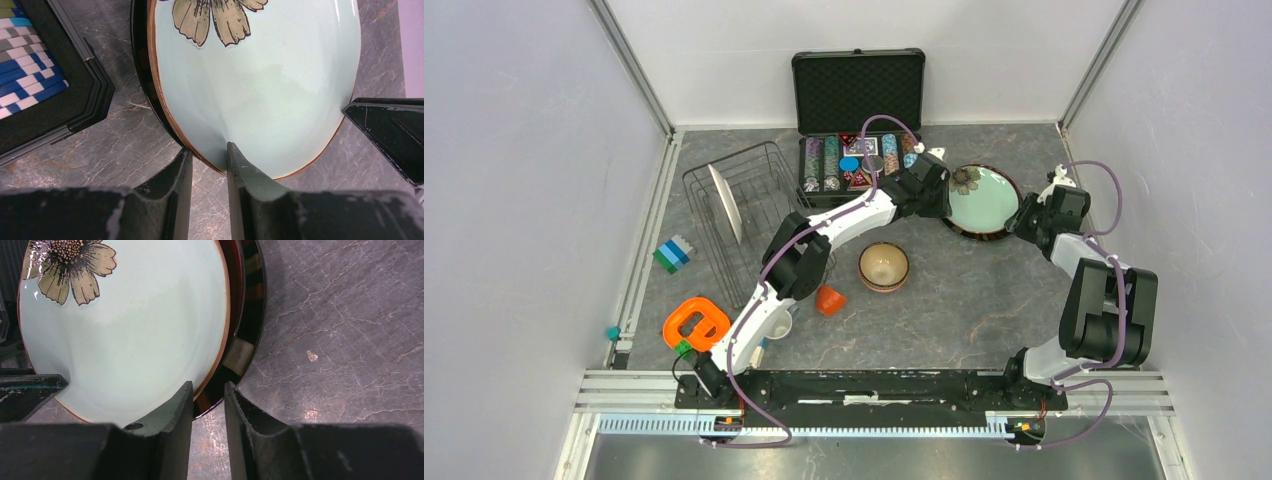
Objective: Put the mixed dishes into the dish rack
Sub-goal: Pick up the plate at the center of the board.
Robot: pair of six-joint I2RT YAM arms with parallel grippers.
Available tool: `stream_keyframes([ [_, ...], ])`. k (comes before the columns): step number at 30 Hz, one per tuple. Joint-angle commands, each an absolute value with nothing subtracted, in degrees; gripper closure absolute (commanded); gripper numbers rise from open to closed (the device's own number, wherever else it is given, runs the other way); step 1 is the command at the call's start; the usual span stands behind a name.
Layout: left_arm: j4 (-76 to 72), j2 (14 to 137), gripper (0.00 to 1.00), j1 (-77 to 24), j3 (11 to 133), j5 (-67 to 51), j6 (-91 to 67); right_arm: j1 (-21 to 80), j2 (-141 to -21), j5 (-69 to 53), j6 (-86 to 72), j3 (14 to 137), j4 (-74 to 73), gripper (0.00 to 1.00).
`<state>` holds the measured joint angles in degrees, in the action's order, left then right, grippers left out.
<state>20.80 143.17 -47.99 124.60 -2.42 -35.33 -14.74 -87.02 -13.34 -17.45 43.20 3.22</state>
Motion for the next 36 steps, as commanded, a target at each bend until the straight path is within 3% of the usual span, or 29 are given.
stream_keyframes([
  [1, 25.84, 139.77, 0.93, -48.87, 126.47, -1.83, -30.86, -15.4, -84.49, -15.34, -19.32, 41.53, 7.07, 0.63],
  [7, 24.31, 138.7, 0.98, -48.86, 126.86, -5.01, -31.57, -17.01, -83.37, -18.74, -22.48, 38.69, 10.85, 0.5],
  [17, 24.35, 137.39, 0.98, -48.43, 128.93, -9.63, -32.59, -19.77, -83.61, -24.43, -27.11, 35.73, 15.42, 0.47],
  [23, 23.96, 137.32, 0.98, -48.27, 128.93, -12.58, -32.64, -21.13, -84.8, -28.92, -32.16, 33.24, 20.82, 0.38],
  [36, 21.73, 138.08, 0.98, -47.82, 128.76, -19.78, -35.46, -22.17, -87.79, -32.87, -37.85, 31.73, 25.74, 0.44],
])
